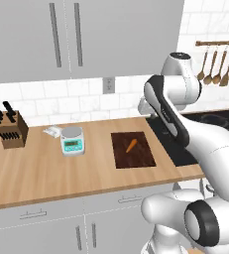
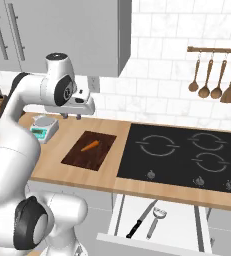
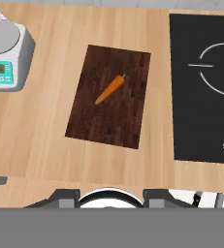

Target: Place the appropriate cutting tool for cutting the carrot skin on the cutting board.

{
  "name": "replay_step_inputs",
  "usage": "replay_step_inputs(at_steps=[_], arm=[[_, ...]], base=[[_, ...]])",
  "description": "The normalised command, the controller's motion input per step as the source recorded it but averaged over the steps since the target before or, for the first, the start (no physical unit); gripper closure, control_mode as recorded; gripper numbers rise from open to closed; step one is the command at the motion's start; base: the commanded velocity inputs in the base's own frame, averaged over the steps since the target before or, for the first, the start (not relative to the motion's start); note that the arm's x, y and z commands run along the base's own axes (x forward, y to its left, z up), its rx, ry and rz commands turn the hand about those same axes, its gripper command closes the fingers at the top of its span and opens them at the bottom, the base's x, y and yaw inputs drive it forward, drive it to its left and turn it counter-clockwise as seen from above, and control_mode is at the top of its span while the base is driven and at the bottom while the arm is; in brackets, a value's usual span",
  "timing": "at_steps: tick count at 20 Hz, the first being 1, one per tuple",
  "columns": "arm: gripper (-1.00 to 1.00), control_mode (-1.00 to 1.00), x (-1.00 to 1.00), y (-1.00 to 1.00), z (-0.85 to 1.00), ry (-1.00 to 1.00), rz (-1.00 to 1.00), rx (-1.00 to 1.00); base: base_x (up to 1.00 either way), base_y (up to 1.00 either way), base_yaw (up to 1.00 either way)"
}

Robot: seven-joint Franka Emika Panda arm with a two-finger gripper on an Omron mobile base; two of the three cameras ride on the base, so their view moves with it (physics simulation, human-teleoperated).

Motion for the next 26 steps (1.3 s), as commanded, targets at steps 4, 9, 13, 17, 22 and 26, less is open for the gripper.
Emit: replay_step_inputs(at_steps=[4, 9, 13, 17, 22, 26], arm=[[-1.00, -1.00, -0.25, -0.04, 0.00, -0.11, 0.00, 0.01], [-1.00, -1.00, -0.57, -0.59, -0.12, -0.11, -0.05, 0.05], [-1.00, -1.00, -0.26, -1.00, -0.27, 0.03, -0.02, 0.09], [-1.00, -1.00, -0.16, -1.00, -0.35, 0.10, -0.01, 0.03], [-1.00, -1.00, -0.38, -1.00, -0.50, 0.01, 0.00, 0.02], [-1.00, -1.00, -0.31, -0.70, -0.55, 0.01, -0.10, 0.04]], base=[[0.00, 0.00, 0.00], [0.00, 0.00, 0.00], [0.00, 0.00, 0.00], [0.00, 0.00, 0.00], [0.00, 0.00, 0.00], [0.00, 0.00, 0.00]])
